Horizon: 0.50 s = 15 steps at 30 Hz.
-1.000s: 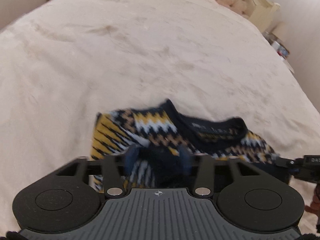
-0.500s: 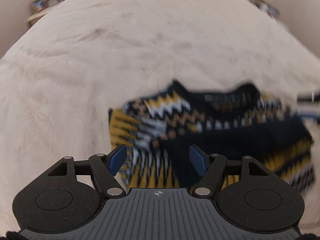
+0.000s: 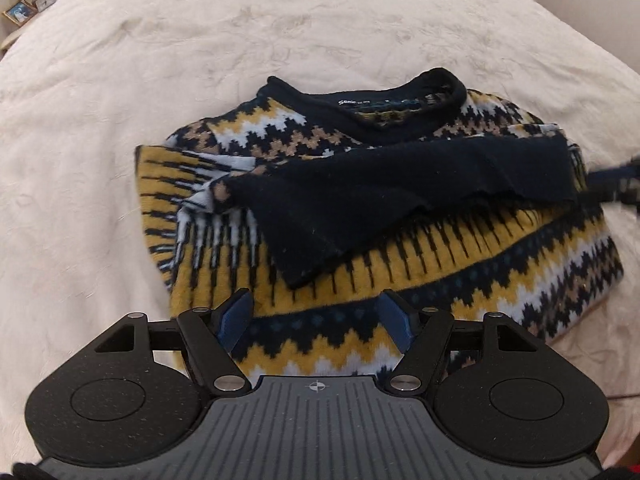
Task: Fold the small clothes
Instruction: 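Carry the hem with both grippers over the body toward the collar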
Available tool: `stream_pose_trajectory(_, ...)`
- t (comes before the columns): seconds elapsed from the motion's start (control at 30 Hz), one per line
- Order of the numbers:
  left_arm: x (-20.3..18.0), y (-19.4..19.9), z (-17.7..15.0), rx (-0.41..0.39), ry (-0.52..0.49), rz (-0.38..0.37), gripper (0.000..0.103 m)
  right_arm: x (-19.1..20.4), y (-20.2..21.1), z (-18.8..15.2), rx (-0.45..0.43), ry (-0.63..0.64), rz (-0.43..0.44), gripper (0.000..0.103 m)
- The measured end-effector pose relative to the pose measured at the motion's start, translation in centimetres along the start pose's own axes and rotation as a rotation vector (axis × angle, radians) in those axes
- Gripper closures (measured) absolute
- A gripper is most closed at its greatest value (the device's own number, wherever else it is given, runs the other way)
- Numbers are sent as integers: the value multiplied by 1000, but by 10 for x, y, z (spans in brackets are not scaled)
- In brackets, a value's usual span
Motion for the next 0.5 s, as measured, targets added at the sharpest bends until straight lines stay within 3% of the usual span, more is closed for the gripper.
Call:
stream_pose_trajectory(0.23,6,-24,28,8,-15,-18,35,27,-32,-1,74,201,0,39)
stream_pose_trajectory(0.37,15,-32,51,-5,4,-31,35,25,-45,24,55,217,0,39)
stream_pose_trajectory(0.5,30,-35,71,-17,96,-71,35,12,-47,55,11,134,3,39)
Point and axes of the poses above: each gripper's, at about its wrist camera, not at the fingertips, and y roughly against the way its jaws point, x to its left, z to its top, the point moved 5 cm from there along -y, roughly the way its jaws point, and after that the axes turned 1 degree about -z, right-handed, at the moved point
